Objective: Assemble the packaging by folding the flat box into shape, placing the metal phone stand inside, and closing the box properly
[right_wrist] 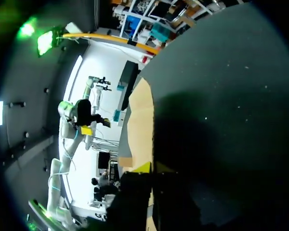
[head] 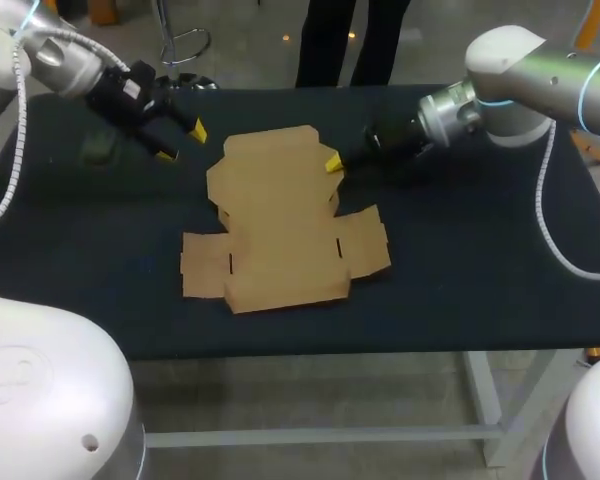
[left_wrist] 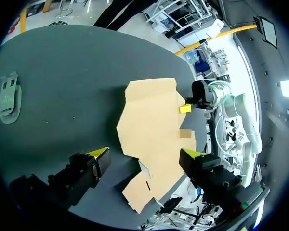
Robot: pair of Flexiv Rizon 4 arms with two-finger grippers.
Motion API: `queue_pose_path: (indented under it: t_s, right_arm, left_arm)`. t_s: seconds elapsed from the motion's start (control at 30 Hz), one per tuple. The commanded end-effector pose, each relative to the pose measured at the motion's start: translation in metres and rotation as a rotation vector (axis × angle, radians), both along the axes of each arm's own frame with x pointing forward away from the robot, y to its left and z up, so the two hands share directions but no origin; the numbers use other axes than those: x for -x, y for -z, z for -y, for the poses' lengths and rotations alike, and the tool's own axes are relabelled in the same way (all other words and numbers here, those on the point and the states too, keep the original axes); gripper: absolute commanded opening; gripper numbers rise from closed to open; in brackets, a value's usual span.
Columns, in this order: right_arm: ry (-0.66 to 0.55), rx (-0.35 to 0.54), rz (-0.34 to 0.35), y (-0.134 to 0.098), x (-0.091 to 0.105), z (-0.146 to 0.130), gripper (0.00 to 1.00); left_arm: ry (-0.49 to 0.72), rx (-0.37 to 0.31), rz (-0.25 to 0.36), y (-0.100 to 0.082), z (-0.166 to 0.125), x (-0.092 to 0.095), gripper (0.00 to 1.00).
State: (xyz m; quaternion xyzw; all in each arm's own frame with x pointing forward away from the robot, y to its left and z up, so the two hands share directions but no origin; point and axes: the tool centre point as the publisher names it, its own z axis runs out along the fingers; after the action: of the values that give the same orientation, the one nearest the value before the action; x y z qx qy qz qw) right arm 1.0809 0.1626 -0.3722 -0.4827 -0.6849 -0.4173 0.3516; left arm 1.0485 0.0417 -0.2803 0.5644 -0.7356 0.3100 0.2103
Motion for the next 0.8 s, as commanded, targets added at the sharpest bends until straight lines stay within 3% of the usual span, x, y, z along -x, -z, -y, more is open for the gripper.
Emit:
queue_pose_path:
  t_s: [0.03,0.4,0.8]
  right_arm:
    - [0.025,-0.023,0.048,-0.007,0.011,0.011,0.0]
    - [-0.013,-0.1,0.161,-0.025,0.016,0.025,0.0]
    - [0.01,-0.152,0.275,-0.042,0.02,0.029,0.0]
  left_arm:
    - [0.03,0.089,0.022,0.015,-0.01,-0.011,1.0]
    - [0.086,0.127,0.19,0.021,-0.008,-0.026,1.0]
    - [0.218,0.241,0.34,0.018,0.015,-0.029,1.0]
